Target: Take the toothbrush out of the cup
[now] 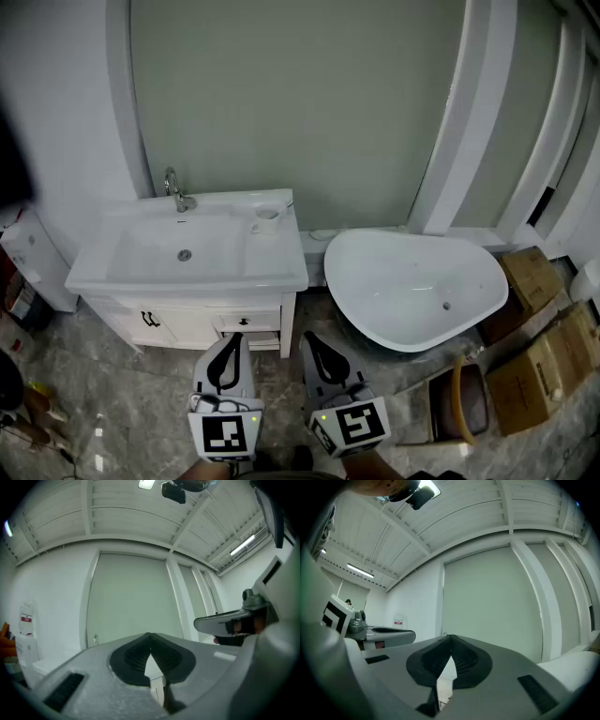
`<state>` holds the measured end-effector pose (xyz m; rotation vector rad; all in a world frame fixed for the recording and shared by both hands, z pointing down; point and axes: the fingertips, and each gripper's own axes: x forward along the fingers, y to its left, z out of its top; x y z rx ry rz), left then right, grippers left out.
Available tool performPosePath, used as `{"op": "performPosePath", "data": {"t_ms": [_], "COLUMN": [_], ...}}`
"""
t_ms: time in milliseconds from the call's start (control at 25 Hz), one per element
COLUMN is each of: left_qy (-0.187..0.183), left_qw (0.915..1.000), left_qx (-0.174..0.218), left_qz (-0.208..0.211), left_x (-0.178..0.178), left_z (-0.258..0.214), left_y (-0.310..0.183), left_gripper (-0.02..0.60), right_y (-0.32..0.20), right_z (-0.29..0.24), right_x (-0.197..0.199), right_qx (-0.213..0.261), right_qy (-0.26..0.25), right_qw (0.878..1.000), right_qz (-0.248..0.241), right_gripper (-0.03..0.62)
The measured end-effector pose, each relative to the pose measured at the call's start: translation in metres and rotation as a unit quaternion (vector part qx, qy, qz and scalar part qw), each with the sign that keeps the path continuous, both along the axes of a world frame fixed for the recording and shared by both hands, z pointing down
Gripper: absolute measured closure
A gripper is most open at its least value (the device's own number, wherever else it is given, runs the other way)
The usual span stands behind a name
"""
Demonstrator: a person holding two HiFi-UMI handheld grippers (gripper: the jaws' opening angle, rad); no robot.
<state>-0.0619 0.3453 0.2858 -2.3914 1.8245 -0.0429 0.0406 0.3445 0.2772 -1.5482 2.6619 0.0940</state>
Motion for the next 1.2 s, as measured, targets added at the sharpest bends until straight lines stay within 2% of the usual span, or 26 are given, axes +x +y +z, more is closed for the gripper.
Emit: {"op": "performPosePath", "data": {"t_ms": [240,440,760,1200], "left_qy": [-0.002,-0.001,0.004,-0.003], "left_qw": [1.0000,0.9998,0.9985,0.9977], "left_qx": [-0.004,-0.005,-0.017,-0.037], "left_qz": [-0.004,-0.018,-0.052,-0.056], "left_x": [0.010,0.023,0.035,0.027], "left_z": [0.003,0.004,0.018,0.040], "left_y": [-0.002,-0.008,-0.013,-0.073], "left_gripper": [0.566,0.566,0.566,0.566], "right_y": [-0.003,-0.010,-0.027,-0.086], "right_z": [0.000,-0.005,0.008,0.030], "right_x": [0.011,0.029,0.051,0.047], "right_qx": [-0.003,0.000,-0.013,-0.034], "right_qy": [-0.003,-0.033,-0.019,-0.020], "right_qw": [1.000,0.999,0.999,0.998], "right_qz": [-0.004,-0.025,-0.045,-0.044], "right_gripper": [0.582,0.579,0.579,0.579]}}
